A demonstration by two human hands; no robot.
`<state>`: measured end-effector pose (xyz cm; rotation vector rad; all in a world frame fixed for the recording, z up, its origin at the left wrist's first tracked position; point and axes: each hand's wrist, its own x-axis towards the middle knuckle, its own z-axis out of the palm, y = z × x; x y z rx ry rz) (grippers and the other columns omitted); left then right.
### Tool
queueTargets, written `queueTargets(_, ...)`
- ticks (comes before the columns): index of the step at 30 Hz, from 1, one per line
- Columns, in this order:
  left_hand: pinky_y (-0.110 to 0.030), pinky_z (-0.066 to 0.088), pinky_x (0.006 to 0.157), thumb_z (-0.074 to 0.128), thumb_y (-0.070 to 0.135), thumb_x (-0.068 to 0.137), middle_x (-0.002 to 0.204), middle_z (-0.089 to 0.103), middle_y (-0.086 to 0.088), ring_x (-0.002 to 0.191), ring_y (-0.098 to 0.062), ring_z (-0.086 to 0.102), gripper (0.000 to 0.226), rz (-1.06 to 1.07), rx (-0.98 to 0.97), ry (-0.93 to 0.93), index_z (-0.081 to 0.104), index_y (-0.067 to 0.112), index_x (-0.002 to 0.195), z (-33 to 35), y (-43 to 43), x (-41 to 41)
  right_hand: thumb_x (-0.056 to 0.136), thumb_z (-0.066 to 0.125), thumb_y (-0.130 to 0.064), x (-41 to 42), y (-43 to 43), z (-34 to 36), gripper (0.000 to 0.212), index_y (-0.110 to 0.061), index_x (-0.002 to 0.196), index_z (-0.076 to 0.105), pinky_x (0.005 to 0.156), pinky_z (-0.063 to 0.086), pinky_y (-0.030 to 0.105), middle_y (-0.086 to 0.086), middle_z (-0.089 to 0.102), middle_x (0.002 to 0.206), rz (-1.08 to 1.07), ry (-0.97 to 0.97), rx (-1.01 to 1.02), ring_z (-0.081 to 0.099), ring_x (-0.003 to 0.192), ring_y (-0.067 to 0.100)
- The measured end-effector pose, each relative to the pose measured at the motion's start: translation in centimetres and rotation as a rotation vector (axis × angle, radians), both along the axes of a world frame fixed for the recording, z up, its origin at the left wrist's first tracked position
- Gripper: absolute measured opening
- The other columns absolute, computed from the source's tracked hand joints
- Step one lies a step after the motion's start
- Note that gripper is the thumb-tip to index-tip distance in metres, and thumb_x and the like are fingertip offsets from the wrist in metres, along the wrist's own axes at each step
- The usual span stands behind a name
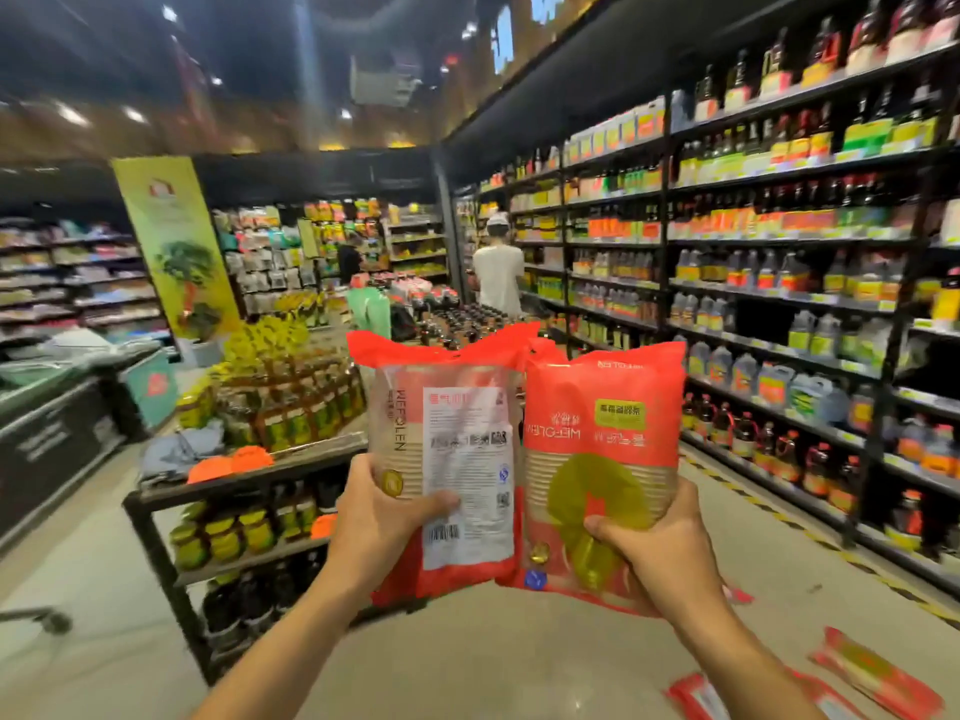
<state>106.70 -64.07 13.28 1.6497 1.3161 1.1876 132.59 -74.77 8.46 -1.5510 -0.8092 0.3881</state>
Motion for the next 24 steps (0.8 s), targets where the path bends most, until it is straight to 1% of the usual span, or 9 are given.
queueTargets(2, -0.038, 0.06, 0.076, 0.102, 0.037, 0.053, 0.102, 0.072, 0.006, 0.088, -0.011, 0.071, 0.075, 0.122, 0.029, 0.021, 0.052, 0.025, 0.109, 0.1, -0.1, -3.4, 0.044, 0.096, -0.046, -2.6, 2.7, 0.0, 0.086, -0.033, 0.115, 0.048, 0.085, 0.058, 0.049, -0.009, 0.071, 0.102, 0.11, 0.015, 0.02, 0.071, 0.093, 0.019)
queueTargets(3, -0.038, 0.061, 0.077, 0.102, 0.038, 0.053, 0.101, 0.072, 0.008, 0.087, -0.01, 0.071, 0.076, 0.177, 0.037, 0.023, 0.051, 0.027, 0.108, 0.2, -0.3, -5.0, 0.044, 0.096, -0.046, -4.0, 4.0, 0.2, 0.088, -0.031, 0.117, 0.049, 0.086, 0.058, 0.049, -0.008, 0.071, 0.103, 0.169, 0.018, 0.027, 0.071, 0.093, 0.019)
queueTargets(6, -0.04, 0.062, 0.08, 0.102, 0.037, 0.053, 0.103, 0.072, 0.01, 0.088, -0.01, 0.073, 0.077, 0.313, 0.011, 0.0, 0.049, 0.029, 0.108, 0.2, -0.6, -9.8, 0.058, 0.099, -0.02, -8.4, 7.3, 0.8, 0.081, -0.023, 0.123, 0.051, 0.088, 0.057, 0.046, -0.006, 0.071, 0.106, 0.333, 0.029, 0.025, 0.07, 0.095, 0.016)
queueTargets(9, -0.046, 0.063, 0.081, 0.103, 0.037, 0.051, 0.102, 0.074, 0.011, 0.086, -0.013, 0.076, 0.076, 0.425, -0.006, -0.039, 0.049, 0.034, 0.105, -0.2, -0.6, -14.5, 0.062, 0.097, -0.01, -12.7, 10.3, 1.0, 0.076, -0.019, 0.122, 0.051, 0.086, 0.054, 0.04, -0.005, 0.07, 0.103, 0.459, 0.026, 0.024, 0.068, 0.091, 0.012)
queueTargets(12, -0.046, 0.064, 0.081, 0.102, 0.037, 0.05, 0.102, 0.075, 0.009, 0.086, -0.013, 0.077, 0.077, 0.517, 0.003, -0.075, 0.049, 0.035, 0.106, -0.7, -0.4, -18.9, 0.061, 0.098, -0.019, -17.2, 13.2, 1.1, 0.077, -0.026, 0.118, 0.048, 0.09, 0.055, 0.045, -0.007, 0.069, 0.103, 0.549, -0.004, 0.003, 0.068, 0.093, 0.015)
queueTargets(16, -0.046, 0.064, 0.082, 0.103, 0.035, 0.052, 0.104, 0.076, 0.008, 0.088, -0.012, 0.076, 0.076, 0.616, 0.029, -0.109, 0.051, 0.035, 0.109, -1.3, 1.0, -24.9, 0.04, 0.094, -0.052, -23.5, 17.3, 1.6, 0.086, -0.039, 0.112, 0.046, 0.089, 0.056, 0.052, -0.011, 0.07, 0.104, 0.627, -0.047, -0.004, 0.069, 0.097, 0.018)
queueTargets(17, -0.046, 0.064, 0.082, 0.103, 0.035, 0.053, 0.105, 0.075, 0.008, 0.089, -0.012, 0.076, 0.077, 0.63, 0.033, -0.121, 0.051, 0.035, 0.11, -1.4, 1.6, -26.4, 0.041, 0.092, -0.053, -25.1, 18.4, 1.8, 0.087, -0.039, 0.112, 0.045, 0.089, 0.056, 0.053, -0.011, 0.069, 0.105, 0.646, -0.064, -0.009, 0.069, 0.098, 0.019)
queueTargets(20, -0.045, 0.064, 0.082, 0.102, 0.035, 0.054, 0.107, 0.073, 0.009, 0.091, -0.013, 0.076, 0.077, 0.666, 0.045, -0.14, 0.051, 0.033, 0.112, -1.5, 3.9, -31.1, 0.055, 0.098, -0.041, -30.1, 21.7, 2.5, 0.083, -0.038, 0.117, 0.043, 0.091, 0.056, 0.053, -0.01, 0.066, 0.109, 0.7, -0.11, -0.018, 0.067, 0.101, 0.018)
queueTargets(24, -0.047, 0.063, 0.084, 0.1, 0.04, 0.051, 0.11, 0.072, 0.011, 0.096, -0.014, 0.074, 0.079, 0.722, 0.07, -0.153, 0.052, 0.034, 0.113, -1.4, 7.5, -38.0, 0.055, 0.095, -0.047, -37.2, 26.6, 3.5, 0.082, -0.042, 0.117, 0.041, 0.092, 0.056, 0.051, -0.012, 0.066, 0.112, 0.747, -0.152, -0.018, 0.066, 0.104, 0.018)
